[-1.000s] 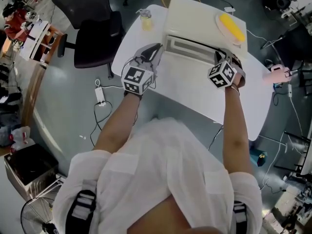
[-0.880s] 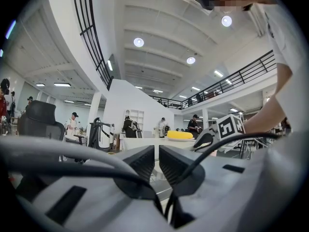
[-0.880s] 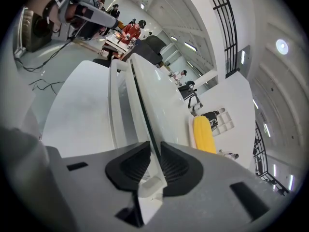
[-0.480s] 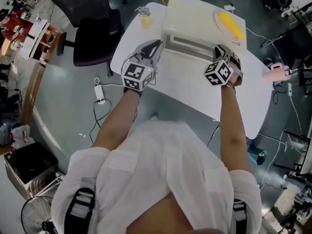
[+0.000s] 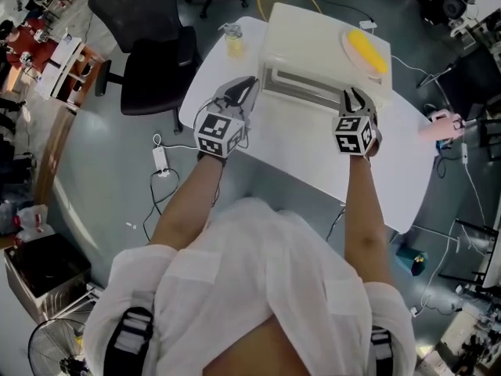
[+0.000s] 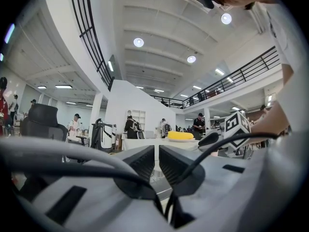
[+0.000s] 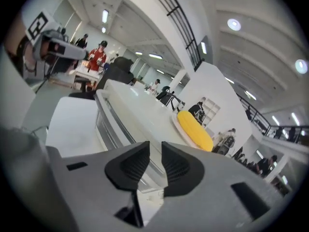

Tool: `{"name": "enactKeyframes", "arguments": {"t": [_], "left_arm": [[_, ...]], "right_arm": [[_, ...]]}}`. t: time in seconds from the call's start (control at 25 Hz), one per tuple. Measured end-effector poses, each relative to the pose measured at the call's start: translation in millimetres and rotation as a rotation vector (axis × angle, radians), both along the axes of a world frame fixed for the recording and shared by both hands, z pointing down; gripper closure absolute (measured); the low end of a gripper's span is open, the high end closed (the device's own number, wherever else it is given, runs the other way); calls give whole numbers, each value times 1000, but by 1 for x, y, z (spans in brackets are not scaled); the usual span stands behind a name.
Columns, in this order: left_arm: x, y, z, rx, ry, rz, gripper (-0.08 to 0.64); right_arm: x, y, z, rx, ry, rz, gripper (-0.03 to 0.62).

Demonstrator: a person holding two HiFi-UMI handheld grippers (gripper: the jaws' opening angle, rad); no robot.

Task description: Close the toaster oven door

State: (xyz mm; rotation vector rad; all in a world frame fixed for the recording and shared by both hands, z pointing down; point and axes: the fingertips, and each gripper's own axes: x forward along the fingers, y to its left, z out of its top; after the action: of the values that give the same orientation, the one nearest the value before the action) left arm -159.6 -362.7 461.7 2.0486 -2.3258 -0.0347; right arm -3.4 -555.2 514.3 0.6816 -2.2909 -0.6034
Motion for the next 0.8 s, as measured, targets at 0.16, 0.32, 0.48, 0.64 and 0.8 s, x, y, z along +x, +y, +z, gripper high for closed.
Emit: {"name": "enactKeyframes", "arguments": {"t": [0.16, 0.32, 0.48, 0.64, 0.8], "left_arm": [[5, 5, -9, 15, -4, -4, 531], [10, 11, -19, 35, -9, -16, 530], [17, 18, -29, 37, -42, -9, 530], [29, 24, -43, 54, -66, -9, 531], [46, 36, -62, 81, -105, -20, 530]], "right_arm": [[15, 11, -11, -201, -271, 53, 520], [34, 24, -23, -320, -485, 55, 545], [54, 43, -39, -359, -606, 15, 582], [78, 55, -60, -358, -700, -13, 586], [105, 72, -80, -336, -779, -39, 586]]}}
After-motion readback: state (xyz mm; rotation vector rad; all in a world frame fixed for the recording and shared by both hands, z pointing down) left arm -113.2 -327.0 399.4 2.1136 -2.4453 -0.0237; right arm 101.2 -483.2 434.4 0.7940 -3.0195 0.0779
